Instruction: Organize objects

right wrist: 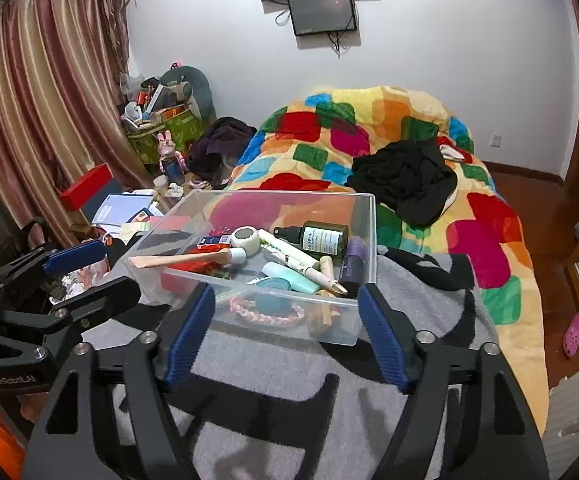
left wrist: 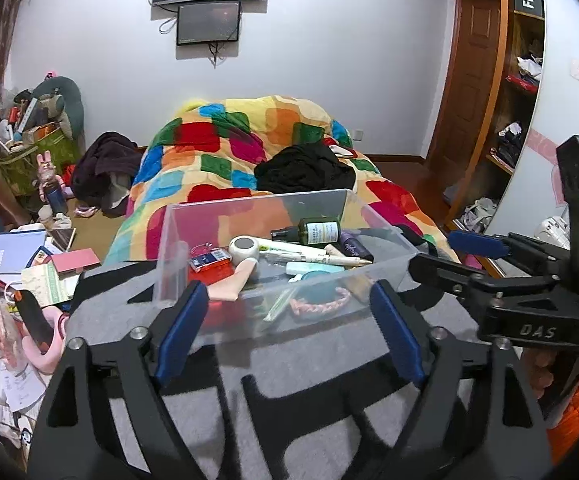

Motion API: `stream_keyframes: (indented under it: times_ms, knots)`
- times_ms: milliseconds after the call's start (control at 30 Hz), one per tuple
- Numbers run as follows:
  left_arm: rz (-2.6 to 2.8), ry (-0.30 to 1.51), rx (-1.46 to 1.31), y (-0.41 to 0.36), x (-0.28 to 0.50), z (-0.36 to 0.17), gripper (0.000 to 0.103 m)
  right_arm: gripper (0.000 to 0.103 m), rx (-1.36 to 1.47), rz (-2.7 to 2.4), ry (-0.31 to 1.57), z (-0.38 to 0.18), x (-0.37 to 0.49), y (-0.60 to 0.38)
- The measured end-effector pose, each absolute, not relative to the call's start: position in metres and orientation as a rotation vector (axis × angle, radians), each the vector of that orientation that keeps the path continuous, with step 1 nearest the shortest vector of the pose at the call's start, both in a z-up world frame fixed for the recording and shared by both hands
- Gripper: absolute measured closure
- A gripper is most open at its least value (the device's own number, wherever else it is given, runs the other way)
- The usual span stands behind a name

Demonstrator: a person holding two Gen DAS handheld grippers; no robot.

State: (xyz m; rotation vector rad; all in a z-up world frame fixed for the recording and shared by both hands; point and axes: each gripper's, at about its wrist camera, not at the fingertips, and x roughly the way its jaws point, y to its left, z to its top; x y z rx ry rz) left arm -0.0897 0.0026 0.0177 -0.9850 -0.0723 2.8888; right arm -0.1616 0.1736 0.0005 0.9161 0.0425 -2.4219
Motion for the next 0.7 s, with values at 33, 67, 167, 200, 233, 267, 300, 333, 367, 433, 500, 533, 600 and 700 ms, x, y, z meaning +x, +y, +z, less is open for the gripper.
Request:
stream_keyframes:
  times_ms: [33, 67, 167, 200, 233, 267, 300, 333, 367, 433, 500, 533, 600, 700]
  knots:
    - [2.896, -0.081, -0.982, 0.001, -0.087, 0.016, 0.014, 0.024, 0.911, -2.425, 0.045, 0.000, -0.159, 0.173]
    - [2.899, -0.090, -0.982, -0.001, -0.085, 0.015, 0.012, 0.023, 0.905, -2.429, 0.047, 0.000, -0.156, 0.173]
    - [2.904, -0.107, -0.997, -0.003, -0.080, 0.008, 0.011, 0.021, 0.897, -2.437, 0.062, -0.002, -0.149, 0.173]
    - [2.904, -0.111, -1.007, -0.004, -0.079, 0.005, 0.011, 0.021, 0.895, -2.441, 0.064, -0.002, -0.147, 0.173]
    - [2.904, -0.117, -1.017, -0.004, -0.078, 0.003, 0.011, 0.020, 0.895, -2.443, 0.063, -0.004, -0.145, 0.174]
    - [2.903, -0.122, -1.025, -0.005, -0.077, 0.000, 0.011, 0.020, 0.896, -2.445, 0.061, -0.005, -0.143, 0.174]
    - [2.901, -0.130, -1.035, -0.006, -0.076, -0.003, 0.011, 0.019, 0.898, -2.445, 0.060, -0.006, -0.141, 0.174]
    - [2.901, -0.136, -1.040, -0.007, -0.075, -0.005, 0.010, 0.019, 0.900, -2.446, 0.062, -0.008, -0.140, 0.174]
    - [2.902, -0.144, -1.043, -0.008, -0.074, -0.006, 0.010, 0.019, 0.900, -2.448, 0.065, -0.008, -0.139, 0.174]
    - [2.905, -0.154, -1.045, -0.009, -0.073, -0.009, 0.010, 0.019, 0.897, -2.456, 0.071, -0.009, -0.136, 0.174]
    - [2.912, -0.152, -1.045, -0.009, -0.072, -0.010, 0.010, 0.019, 0.890, -2.461, 0.074, -0.009, -0.134, 0.175]
    - [2.915, -0.151, -1.044, -0.009, -0.071, -0.010, 0.010, 0.019, 0.886, -2.463, 0.074, -0.009, -0.132, 0.175]
    - [2.915, -0.155, -1.039, -0.009, -0.069, -0.010, 0.010, 0.019, 0.879, -2.463, 0.078, -0.009, -0.130, 0.174]
    - [2.917, -0.172, -1.037, -0.010, -0.068, -0.011, 0.009, 0.019, 0.872, -2.460, 0.084, -0.009, -0.128, 0.173]
